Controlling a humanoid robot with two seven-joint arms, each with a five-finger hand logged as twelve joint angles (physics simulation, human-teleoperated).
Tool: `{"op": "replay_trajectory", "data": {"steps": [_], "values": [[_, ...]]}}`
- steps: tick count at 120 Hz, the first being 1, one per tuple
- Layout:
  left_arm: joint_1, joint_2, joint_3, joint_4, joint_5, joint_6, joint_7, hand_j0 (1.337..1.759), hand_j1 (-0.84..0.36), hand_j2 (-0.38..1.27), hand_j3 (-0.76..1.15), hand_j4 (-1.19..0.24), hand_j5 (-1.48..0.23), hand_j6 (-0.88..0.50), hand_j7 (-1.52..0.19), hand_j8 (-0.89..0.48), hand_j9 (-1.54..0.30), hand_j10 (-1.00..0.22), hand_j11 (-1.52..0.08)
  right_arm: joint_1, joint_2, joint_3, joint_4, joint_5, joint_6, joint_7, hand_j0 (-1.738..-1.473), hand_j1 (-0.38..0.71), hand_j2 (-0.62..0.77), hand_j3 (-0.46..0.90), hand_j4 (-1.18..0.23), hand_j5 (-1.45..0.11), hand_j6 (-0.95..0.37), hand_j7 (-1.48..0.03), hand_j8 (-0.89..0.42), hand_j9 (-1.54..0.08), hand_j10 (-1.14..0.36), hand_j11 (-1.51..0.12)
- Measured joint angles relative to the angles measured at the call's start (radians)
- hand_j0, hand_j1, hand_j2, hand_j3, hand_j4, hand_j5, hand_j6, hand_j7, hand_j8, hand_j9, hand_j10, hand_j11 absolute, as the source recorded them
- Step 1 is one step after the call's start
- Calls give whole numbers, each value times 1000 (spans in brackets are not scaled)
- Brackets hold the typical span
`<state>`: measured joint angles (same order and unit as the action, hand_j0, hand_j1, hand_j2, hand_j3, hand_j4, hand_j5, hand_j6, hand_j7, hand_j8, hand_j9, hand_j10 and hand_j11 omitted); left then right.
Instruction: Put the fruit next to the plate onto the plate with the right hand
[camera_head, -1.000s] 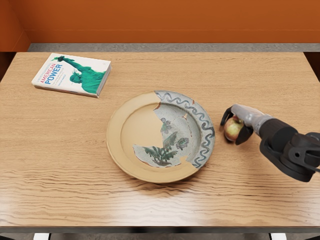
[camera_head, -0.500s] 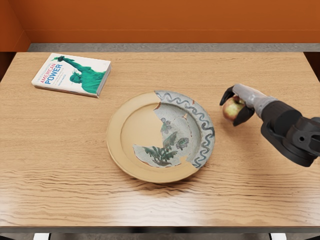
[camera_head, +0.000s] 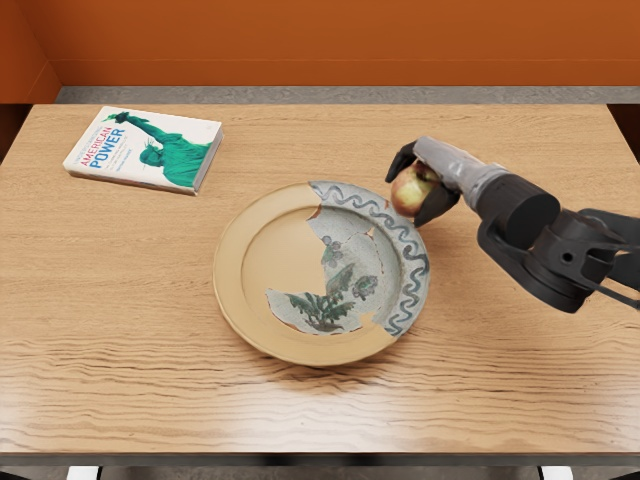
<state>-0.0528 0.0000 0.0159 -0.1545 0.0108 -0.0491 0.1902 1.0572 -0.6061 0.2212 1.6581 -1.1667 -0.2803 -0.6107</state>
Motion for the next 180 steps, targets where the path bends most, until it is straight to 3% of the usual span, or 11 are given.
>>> {"op": "replay_trajectory", "data": {"steps": [59,95,111,129,141,162,180], "values": [[-1,0,0,0,0,0,0,1658,339,2,0,-9,-11,-9,-11,-9,-11,-9,-11,-6,167,-9,-1,3,1,0,-1657,170,231,1,-569,-840,-426,-790,-323,-829,-506,-812],[-1,0,0,0,0,0,0,1658,339,2,0,-9,-11,-9,-11,-9,-11,-9,-11,-63,207,-14,-5,-10,1,1,-1657,198,294,1,-573,-833,-397,-789,-305,-827,-480,-824],[-1,0,0,0,0,0,0,1658,339,2,0,-9,-11,-9,-11,-9,-11,-9,-11,-70,209,-14,-6,-12,0,0,-1657,198,253,1,-564,-800,-409,-766,-327,-801,-497,-798],[-1,0,0,0,0,0,0,1658,339,2,0,-9,-11,-9,-11,-9,-11,-9,-11,-73,213,-12,-7,-12,-1,0,-1658,-45,123,0,-307,-432,-235,-415,-193,-433,-275,-431],[-1,0,0,0,0,0,0,1658,339,2,0,-9,-11,-9,-11,-9,-11,-9,-11,-73,211,-6,-6,-9,-1,0,-1658,-163,76,0,-189,-265,-145,-254,-119,-265,-169,-264],[-1,0,0,0,0,0,0,1658,339,2,0,-9,-11,-9,-11,-9,-11,-9,-11,-73,178,63,13,26,25,0,-1658,-271,33,0,-81,-112,-63,-108,-52,-113,-72,-112],[0,0,0,0,0,0,0,1658,339,2,0,-9,-11,-9,-11,-9,-11,-9,-11,-88,121,229,23,170,199,0,-1658,-312,17,0,-40,-54,-32,-52,-26,-54,-35,-54]]}}
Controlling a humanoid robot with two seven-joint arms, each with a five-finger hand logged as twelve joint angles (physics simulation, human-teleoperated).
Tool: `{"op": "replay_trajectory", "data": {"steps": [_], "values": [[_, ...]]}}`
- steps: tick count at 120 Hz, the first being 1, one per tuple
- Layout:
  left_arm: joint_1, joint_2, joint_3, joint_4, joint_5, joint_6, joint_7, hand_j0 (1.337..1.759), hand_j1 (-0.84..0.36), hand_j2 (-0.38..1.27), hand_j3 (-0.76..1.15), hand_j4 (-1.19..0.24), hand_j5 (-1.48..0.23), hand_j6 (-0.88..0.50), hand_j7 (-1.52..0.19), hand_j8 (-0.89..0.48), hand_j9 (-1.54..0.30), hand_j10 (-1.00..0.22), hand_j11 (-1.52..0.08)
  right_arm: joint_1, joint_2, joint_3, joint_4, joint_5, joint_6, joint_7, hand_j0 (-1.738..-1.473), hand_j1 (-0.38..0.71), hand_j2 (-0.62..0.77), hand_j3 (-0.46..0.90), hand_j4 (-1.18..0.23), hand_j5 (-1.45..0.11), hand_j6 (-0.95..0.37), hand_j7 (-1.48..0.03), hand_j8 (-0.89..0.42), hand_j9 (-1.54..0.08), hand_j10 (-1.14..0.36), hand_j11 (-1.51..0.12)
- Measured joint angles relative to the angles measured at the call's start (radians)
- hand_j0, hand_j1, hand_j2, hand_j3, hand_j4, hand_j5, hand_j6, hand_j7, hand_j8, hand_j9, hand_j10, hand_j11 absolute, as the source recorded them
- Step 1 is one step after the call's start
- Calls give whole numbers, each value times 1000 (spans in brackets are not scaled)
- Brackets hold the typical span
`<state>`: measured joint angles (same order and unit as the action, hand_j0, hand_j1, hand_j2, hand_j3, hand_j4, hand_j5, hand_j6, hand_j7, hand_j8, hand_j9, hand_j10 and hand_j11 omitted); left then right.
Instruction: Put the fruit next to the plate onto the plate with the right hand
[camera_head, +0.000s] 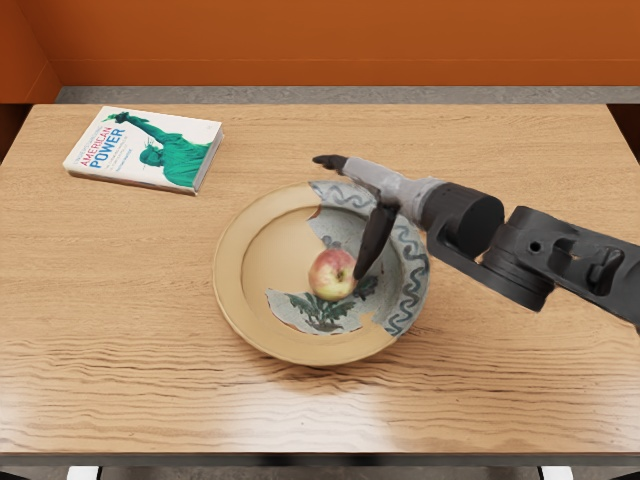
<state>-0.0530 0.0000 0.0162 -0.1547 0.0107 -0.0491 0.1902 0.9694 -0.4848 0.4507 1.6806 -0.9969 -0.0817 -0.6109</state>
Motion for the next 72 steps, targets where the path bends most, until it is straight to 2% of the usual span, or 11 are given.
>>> {"op": "replay_trajectory", "data": {"steps": [24,42,56,72], "values": [[-1,0,0,0,0,0,0,1658,339,2,0,-9,-11,-9,-11,-9,-11,-9,-11,-22,-122,205,-22,259,319,0,-1658,-336,7,0,-16,-20,-13,-19,-11,-20,-14,-20],[-1,0,0,0,0,0,0,1658,339,2,0,-9,-11,-9,-11,-9,-11,-9,-11,-34,-242,303,-61,464,533,0,-1658,-343,4,0,-8,-10,-7,-9,-6,-10,-7,-10],[0,0,-1,-2,-1,0,0,1658,339,2,0,-9,-11,-9,-11,-9,-11,-9,-11,-37,-324,338,-84,584,634,0,-1658,-346,2,0,-5,-6,-5,-5,-4,-6,-4,-6],[0,0,0,0,0,0,0,1658,339,2,0,-9,-11,-9,-11,-9,-11,-9,-11,-38,-416,350,-98,702,676,0,-1658,-348,1,0,-3,-3,-3,-3,-3,-3,-3,-3]]}}
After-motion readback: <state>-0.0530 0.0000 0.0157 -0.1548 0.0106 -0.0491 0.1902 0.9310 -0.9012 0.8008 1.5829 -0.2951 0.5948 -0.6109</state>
